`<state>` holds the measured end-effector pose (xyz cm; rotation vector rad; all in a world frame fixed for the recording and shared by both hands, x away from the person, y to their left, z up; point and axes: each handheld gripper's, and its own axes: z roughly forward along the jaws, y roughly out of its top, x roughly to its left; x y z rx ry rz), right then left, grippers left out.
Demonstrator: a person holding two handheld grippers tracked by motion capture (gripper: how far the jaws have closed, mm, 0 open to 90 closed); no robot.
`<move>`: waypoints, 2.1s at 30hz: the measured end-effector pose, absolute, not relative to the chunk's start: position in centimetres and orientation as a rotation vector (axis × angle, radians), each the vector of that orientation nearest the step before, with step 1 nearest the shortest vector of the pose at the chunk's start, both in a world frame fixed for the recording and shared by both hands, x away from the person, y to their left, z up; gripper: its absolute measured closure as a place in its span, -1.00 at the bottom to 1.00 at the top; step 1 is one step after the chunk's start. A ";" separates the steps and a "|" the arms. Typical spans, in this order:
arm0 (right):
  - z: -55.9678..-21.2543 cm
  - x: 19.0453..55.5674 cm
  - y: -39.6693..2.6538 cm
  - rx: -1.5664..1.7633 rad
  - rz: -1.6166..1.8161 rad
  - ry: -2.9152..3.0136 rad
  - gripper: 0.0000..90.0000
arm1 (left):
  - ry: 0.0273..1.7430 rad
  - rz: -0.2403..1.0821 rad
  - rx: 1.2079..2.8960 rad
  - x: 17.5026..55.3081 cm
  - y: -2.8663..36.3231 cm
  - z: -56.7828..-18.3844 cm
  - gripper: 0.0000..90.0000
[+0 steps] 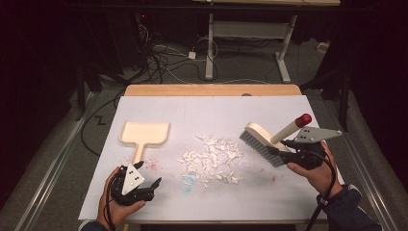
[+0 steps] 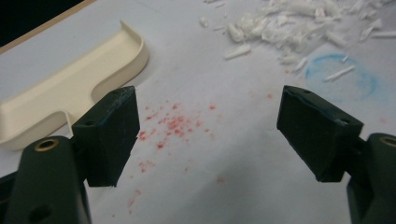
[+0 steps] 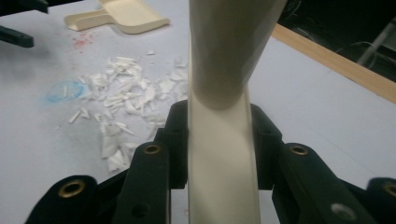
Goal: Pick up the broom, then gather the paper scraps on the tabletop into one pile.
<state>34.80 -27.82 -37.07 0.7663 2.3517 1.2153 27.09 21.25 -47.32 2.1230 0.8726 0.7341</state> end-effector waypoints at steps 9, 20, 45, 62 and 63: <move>-37.5 35.8 -29.2 0.862 1.156 2.304 0.51 | 0.847 0.753 2.141 27.3 21.2 -47.6 -0.56; -38.0 36.3 -30.3 0.921 1.105 2.276 0.51 | 0.831 0.734 2.149 27.6 21.0 -47.6 -0.55; -39.2 38.2 -31.7 1.006 0.901 2.149 0.51 | 0.823 0.728 2.155 28.0 20.7 -47.6 -0.56; -39.4 42.0 -33.3 1.051 0.624 2.060 0.51 | 0.827 0.705 2.165 27.8 20.7 -47.8 -0.56; -39.8 42.6 -33.2 1.049 0.572 2.071 0.51 | 0.826 0.701 2.166 27.8 20.7 -47.8 -0.56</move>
